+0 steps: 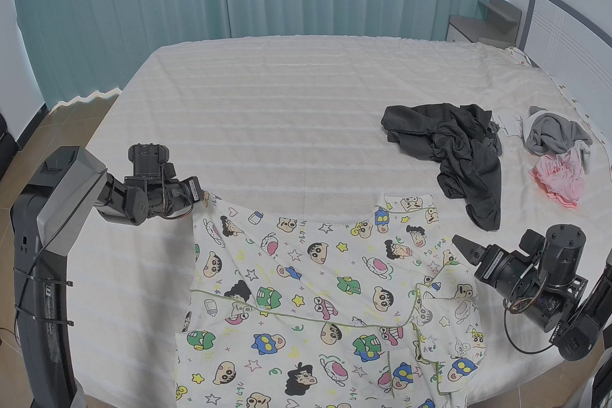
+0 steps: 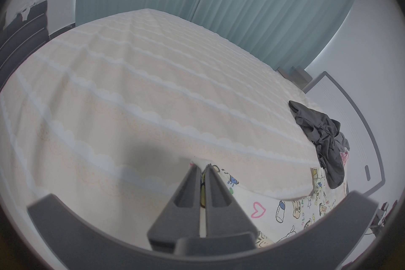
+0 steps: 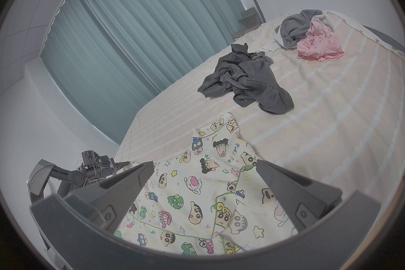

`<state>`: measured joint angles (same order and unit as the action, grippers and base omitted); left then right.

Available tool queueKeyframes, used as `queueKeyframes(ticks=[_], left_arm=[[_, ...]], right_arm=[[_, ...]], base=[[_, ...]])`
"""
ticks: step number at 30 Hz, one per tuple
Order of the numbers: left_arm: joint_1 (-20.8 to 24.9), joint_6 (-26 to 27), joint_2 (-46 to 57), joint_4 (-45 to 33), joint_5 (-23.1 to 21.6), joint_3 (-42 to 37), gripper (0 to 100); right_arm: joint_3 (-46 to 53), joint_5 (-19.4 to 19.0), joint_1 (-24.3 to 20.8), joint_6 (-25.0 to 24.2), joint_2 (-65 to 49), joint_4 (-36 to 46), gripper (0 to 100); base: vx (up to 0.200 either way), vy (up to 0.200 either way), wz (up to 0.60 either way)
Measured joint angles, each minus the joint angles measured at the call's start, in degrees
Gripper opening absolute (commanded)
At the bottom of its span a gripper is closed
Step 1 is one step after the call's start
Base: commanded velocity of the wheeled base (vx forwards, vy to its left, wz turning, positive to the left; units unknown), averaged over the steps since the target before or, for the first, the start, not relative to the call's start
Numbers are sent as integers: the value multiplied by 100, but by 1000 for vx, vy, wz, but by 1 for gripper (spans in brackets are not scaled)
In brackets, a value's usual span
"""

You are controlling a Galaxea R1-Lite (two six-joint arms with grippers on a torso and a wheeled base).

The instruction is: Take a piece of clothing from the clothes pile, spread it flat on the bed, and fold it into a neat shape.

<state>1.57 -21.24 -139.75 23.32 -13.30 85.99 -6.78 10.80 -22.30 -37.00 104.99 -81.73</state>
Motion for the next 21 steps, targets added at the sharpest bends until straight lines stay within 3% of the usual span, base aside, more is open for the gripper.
queueKeyframes(ticks=[16,17,21], left_arm=[[-199,-27,-41,-66,2,108,0],[-212,-29,-46,-66,2,122,100],[-251,-29,-71,-72,107,166,100]], right_arm=[[2,0,0,0,44,0,100],[0,1,0,0,44,0,100],[2,1,2,0,46,0,100]], base=[[0,0,0],[0,0,0],[0,0,0]])
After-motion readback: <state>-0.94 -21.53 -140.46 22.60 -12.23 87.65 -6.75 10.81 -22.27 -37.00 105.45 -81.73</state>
